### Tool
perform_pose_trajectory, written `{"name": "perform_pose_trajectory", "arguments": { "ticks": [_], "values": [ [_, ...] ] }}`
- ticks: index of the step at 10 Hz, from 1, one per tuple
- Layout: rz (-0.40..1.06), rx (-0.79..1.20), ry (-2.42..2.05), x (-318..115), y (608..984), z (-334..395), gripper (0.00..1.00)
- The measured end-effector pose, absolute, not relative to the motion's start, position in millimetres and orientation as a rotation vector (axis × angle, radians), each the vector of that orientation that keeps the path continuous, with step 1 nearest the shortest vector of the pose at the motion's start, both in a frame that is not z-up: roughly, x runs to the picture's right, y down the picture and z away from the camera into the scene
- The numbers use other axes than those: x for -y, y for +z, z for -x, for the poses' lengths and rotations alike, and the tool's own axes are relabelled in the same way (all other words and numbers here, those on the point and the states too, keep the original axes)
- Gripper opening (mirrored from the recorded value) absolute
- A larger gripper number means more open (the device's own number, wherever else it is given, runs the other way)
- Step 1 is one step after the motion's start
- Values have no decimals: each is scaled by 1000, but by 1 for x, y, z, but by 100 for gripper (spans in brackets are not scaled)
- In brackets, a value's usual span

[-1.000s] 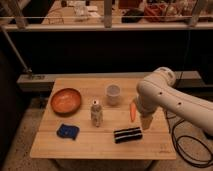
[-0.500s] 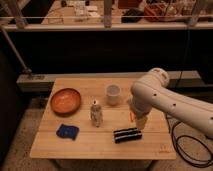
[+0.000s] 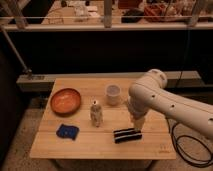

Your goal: Knock the bottle over

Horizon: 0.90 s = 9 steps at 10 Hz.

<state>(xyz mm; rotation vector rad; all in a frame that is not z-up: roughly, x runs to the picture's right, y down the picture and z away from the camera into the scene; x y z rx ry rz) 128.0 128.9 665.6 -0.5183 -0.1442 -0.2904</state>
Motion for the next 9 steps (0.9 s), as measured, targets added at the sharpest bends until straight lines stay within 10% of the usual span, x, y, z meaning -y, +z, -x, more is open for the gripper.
{"name": "perform_pose_trajectory", "arguments": {
  "ticks": [9],
  "values": [
    [506,206,-340,-127,670,-96,61]
  ]
}}
